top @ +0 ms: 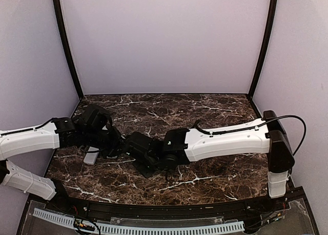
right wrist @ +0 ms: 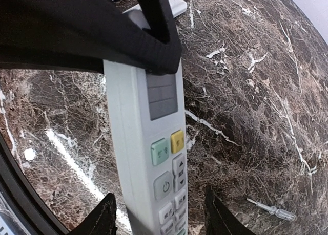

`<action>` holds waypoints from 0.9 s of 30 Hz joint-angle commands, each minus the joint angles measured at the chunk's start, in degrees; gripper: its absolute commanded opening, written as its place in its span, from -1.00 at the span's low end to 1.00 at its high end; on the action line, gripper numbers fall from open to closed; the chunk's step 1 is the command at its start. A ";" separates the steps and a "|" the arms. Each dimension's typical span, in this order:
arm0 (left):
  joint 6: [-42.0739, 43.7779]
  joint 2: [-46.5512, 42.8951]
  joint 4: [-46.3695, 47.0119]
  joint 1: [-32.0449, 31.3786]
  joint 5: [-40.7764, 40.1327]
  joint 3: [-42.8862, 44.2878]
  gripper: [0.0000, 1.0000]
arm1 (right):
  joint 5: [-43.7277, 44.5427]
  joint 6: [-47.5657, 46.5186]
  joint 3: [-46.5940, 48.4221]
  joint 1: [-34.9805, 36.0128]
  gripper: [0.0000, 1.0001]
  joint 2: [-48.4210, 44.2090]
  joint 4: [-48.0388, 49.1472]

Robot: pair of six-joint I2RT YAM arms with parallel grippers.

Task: Unload the batteries from the remote control
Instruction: Pass from the left arm to the right

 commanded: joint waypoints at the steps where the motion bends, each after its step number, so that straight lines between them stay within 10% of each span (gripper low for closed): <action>1: -1.79 -2.71 -1.00 -0.09 -0.14 -0.61 -1.00 | 3.32 1.51 1.53 0.32 0.06 2.35 -1.84; 15: -3.15 -3.67 -0.59 -0.09 -0.13 -1.58 -0.97 | 12.87 3.07 2.61 0.57 -0.24 4.87 -4.10; 27: -2.84 -3.83 0.33 0.15 -0.39 -2.82 -0.21 | 11.00 3.25 0.40 0.93 -0.87 3.75 -2.64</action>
